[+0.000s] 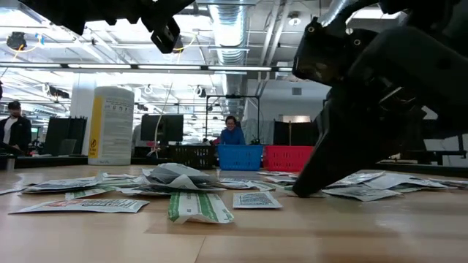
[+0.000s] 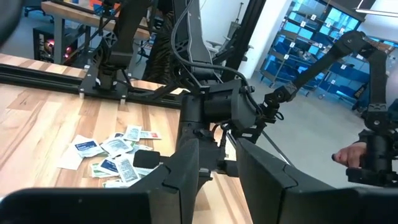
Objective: Pick & Place First Aid Supplies
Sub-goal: Put the green bandage pack in the black bin
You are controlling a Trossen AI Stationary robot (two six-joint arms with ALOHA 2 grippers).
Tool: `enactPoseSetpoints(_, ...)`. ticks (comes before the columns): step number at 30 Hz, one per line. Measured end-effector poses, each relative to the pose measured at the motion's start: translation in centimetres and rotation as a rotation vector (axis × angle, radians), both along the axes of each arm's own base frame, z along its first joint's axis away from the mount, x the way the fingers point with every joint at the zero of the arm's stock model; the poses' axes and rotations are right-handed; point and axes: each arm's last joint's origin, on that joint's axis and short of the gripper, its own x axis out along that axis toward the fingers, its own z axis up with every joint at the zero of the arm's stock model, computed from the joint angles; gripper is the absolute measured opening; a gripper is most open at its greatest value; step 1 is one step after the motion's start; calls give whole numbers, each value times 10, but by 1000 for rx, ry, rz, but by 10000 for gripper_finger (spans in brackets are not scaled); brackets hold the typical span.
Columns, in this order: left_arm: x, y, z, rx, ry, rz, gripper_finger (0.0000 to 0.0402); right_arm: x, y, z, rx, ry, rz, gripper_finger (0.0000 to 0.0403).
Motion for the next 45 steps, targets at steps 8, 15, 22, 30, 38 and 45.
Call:
enactPoseSetpoints(8, 0, 0, 0, 0, 0, 0, 108, 0, -7, 32, -13, -69, 38, 2)
enactPoseSetpoints(15, 0, 0, 0, 0, -1, 0, 108, -1, -17, 50, -56, -93, 69, 1)
enactPoseSetpoints(22, 0, 0, 0, -7, 2, 1, 108, -3, -41, 73, -44, -86, 16, 1)
enactPoseSetpoints(30, 0, 0, 0, -7, 0, 1, 108, -1, -70, 126, 50, -318, -74, 0)
enactPoseSetpoints(38, 0, 0, 1, -6, -11, 2, 108, 0, -91, 178, 216, -645, -54, 0)
enactPoseSetpoints(45, 1, 1, 2, 16, -25, 48, 114, 3, -103, 192, 309, -752, 19, 0)
